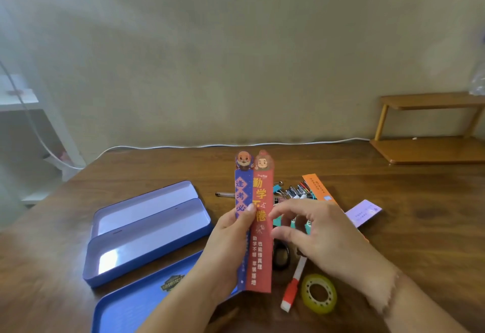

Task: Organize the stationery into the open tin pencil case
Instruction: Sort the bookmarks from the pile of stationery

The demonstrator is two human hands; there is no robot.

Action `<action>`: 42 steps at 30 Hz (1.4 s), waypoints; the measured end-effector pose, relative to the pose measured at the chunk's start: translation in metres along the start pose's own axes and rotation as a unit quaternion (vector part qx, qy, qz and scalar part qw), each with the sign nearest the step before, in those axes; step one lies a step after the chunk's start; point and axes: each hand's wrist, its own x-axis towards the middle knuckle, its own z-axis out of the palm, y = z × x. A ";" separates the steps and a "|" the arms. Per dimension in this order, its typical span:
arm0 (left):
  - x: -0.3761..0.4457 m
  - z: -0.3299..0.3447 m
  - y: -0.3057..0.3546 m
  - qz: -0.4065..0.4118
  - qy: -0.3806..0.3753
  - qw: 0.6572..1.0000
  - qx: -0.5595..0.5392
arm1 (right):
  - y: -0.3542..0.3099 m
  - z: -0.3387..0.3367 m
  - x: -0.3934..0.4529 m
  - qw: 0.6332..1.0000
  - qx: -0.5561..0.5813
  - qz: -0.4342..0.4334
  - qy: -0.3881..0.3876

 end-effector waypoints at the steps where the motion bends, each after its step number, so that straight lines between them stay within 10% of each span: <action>1: 0.000 -0.001 0.000 -0.014 -0.014 1.000 0.002 | 0.004 -0.005 0.001 1.000 -0.009 -0.008 0.011; 8: 0.004 -0.005 0.001 -0.045 -0.088 0.995 0.001 | 0.014 -0.002 0.002 0.990 -0.116 -0.067 0.037; 15: 0.011 -0.010 0.000 -0.072 -0.121 0.982 -0.124 | 0.058 -0.040 0.009 0.939 -0.283 0.153 -0.117; 22: 0.015 -0.014 -0.002 -0.087 -0.112 0.977 -0.157 | 0.064 -0.046 0.011 0.941 -0.282 0.146 -0.121; 29: 0.015 -0.009 -0.001 -0.028 -0.079 0.988 -0.130 | 0.022 -0.072 0.005 0.985 0.106 0.134 0.010; 32: 0.012 -0.002 -0.004 0.014 -0.098 0.990 -0.097 | -0.005 -0.034 0.005 0.893 0.411 0.171 0.069; 42: 0.004 -0.003 -0.004 0.020 -0.059 0.996 0.070 | -0.005 0.004 0.004 0.985 0.129 0.111 0.034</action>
